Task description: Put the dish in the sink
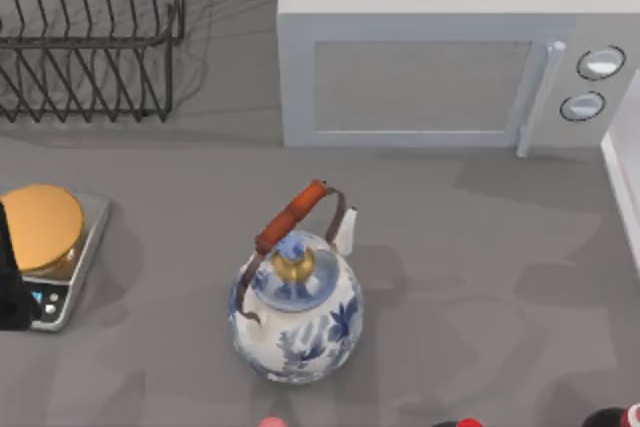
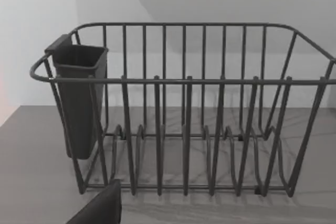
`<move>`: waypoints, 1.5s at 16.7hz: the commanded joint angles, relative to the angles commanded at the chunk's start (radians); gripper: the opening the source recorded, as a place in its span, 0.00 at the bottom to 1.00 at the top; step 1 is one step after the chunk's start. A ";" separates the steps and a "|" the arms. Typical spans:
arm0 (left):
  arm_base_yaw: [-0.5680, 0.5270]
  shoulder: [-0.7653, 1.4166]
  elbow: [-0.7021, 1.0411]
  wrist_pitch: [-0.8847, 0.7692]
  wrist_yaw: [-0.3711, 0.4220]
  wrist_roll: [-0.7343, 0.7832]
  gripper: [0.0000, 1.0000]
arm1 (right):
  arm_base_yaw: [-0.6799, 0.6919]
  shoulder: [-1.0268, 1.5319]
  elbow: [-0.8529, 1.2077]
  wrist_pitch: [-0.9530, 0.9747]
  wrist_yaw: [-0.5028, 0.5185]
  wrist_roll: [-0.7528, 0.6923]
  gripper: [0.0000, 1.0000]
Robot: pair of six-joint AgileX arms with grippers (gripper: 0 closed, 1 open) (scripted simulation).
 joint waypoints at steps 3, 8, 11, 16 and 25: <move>0.000 0.000 0.000 0.000 0.000 0.000 1.00 | 0.006 -0.003 -0.025 0.117 -0.018 -0.013 0.00; 0.000 0.000 0.000 0.000 0.000 0.000 1.00 | 0.007 -0.005 -0.031 0.142 -0.021 -0.016 0.00; 0.000 0.000 0.000 0.000 0.000 0.000 1.00 | 0.008 0.010 -0.028 0.152 -0.024 -0.015 0.00; 0.000 0.000 0.000 0.000 0.000 0.000 1.00 | 0.021 0.179 -0.053 0.321 -0.046 -0.018 0.00; 0.000 0.000 0.000 0.000 0.000 0.000 1.00 | 0.007 0.586 -0.114 0.790 -0.027 -0.020 0.00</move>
